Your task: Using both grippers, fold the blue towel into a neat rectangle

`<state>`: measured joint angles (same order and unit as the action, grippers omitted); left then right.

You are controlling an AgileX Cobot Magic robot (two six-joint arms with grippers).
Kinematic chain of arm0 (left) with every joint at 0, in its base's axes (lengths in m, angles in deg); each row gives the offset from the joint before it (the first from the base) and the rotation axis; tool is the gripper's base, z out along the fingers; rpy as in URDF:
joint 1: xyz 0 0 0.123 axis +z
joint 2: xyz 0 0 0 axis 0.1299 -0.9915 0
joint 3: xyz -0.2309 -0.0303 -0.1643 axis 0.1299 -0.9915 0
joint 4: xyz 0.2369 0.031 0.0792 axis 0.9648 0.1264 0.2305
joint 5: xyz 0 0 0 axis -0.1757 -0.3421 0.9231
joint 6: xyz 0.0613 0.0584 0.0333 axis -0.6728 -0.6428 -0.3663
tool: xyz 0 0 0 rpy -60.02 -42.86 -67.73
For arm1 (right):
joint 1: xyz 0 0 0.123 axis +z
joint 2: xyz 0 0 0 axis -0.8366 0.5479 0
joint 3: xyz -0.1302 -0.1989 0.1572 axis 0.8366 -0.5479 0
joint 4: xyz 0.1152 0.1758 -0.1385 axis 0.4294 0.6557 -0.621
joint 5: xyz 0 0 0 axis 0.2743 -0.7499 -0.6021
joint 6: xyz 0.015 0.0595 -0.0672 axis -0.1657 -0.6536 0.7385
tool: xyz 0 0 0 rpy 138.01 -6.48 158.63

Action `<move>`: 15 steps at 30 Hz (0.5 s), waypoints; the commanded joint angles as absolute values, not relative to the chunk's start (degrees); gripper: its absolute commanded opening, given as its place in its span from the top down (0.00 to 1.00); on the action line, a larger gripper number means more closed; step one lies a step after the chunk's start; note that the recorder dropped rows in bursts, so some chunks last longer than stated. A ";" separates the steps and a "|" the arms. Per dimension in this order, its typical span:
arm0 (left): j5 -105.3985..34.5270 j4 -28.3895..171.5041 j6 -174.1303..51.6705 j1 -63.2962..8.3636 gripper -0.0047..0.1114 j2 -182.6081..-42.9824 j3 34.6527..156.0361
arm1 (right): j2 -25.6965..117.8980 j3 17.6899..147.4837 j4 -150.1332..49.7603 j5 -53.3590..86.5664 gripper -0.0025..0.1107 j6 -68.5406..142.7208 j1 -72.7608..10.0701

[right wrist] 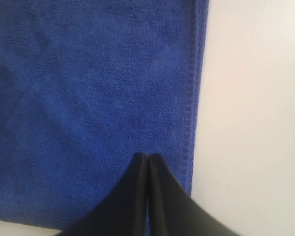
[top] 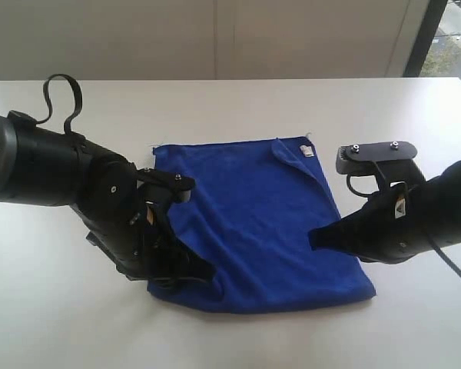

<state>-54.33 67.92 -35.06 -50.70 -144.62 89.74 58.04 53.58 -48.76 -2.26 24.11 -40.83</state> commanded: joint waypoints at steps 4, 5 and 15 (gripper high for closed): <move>-55.96 66.43 -34.73 -50.99 0.72 -143.95 89.38 | 57.81 50.88 -48.86 0.41 0.98 24.80 -40.82; -55.96 66.35 -34.73 -50.99 0.76 -143.95 89.38 | 57.81 50.64 -48.86 0.39 0.98 24.80 -40.82; -56.08 66.31 -34.73 -50.99 0.96 -143.85 89.38 | 57.81 50.31 -48.86 1.01 0.98 24.16 -40.82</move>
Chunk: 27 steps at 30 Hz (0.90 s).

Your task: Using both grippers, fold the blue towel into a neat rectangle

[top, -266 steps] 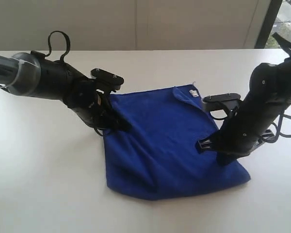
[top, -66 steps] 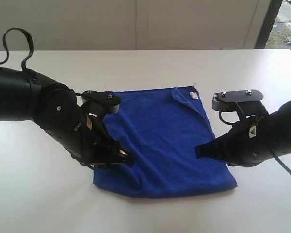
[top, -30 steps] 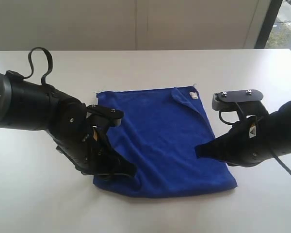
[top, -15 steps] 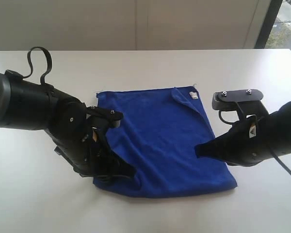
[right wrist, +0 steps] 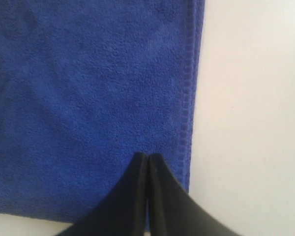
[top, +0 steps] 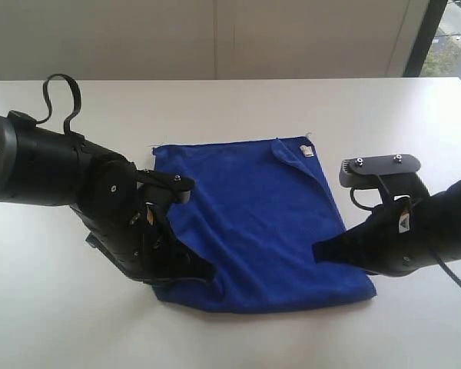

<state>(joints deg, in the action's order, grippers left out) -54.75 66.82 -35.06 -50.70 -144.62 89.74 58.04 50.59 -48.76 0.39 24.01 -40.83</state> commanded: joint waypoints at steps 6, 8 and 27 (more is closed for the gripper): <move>-57.20 66.31 -34.73 -50.99 0.96 -142.08 89.38 | 57.81 50.31 -48.86 1.01 0.98 24.16 -40.82; -57.32 66.31 -34.73 -50.99 0.96 -141.22 89.38 | 57.81 50.31 -48.86 1.01 0.98 24.16 -40.82; -55.10 65.72 -34.55 -50.99 0.96 -139.44 89.38 | 57.81 50.31 -48.86 0.92 0.98 24.16 -40.82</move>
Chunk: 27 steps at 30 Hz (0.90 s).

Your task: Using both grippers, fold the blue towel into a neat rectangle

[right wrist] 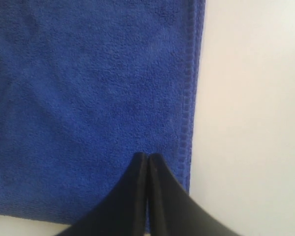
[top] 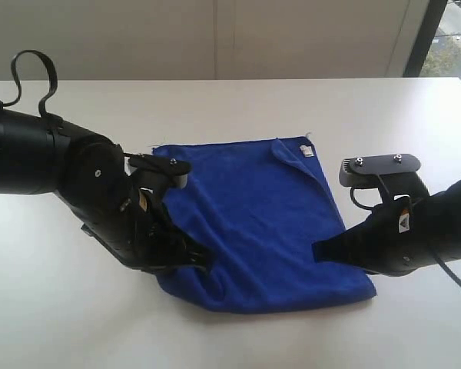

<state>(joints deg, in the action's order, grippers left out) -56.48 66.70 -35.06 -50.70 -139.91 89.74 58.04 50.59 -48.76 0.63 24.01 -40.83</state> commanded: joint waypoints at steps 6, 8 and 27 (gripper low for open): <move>-54.34 65.59 -34.55 -50.99 0.86 -139.44 89.38 | 57.81 50.31 -48.86 1.05 0.98 24.16 -40.82; -53.91 65.59 -34.55 -50.99 0.77 -139.44 89.38 | 57.81 50.31 -48.86 1.05 0.98 24.16 -40.82; -53.26 65.11 -34.56 -50.99 0.47 -142.86 89.38 | 57.81 50.31 -48.86 1.28 0.98 24.16 -40.82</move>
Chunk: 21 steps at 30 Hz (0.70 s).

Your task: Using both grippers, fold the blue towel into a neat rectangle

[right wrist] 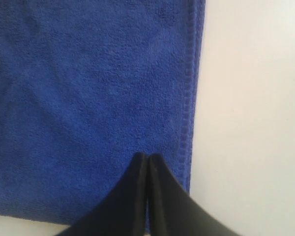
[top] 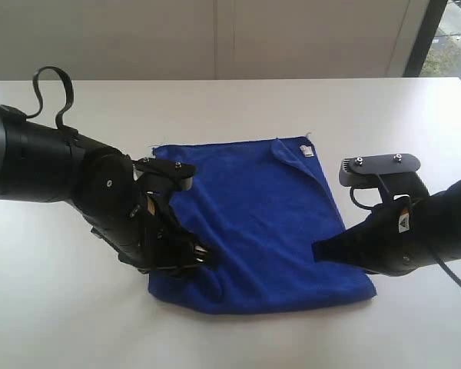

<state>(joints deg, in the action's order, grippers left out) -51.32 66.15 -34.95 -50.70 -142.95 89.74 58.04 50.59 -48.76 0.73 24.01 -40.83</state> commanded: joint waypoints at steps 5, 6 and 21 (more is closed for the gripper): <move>-54.72 64.15 -34.70 -50.99 0.50 -142.86 89.38 | 57.81 50.31 -48.86 1.28 0.98 24.16 -40.82; -54.72 63.61 -34.70 -50.99 0.56 -142.86 89.38 | 57.81 50.31 -48.86 1.28 0.98 24.16 -40.82; -57.11 63.07 -37.04 -53.89 0.96 -140.02 89.38 | 57.81 50.31 -48.86 1.28 0.98 24.67 -40.82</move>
<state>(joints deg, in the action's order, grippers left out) -54.89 63.62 -37.10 -53.16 -140.91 89.74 58.04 50.59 -48.76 0.84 24.01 -40.83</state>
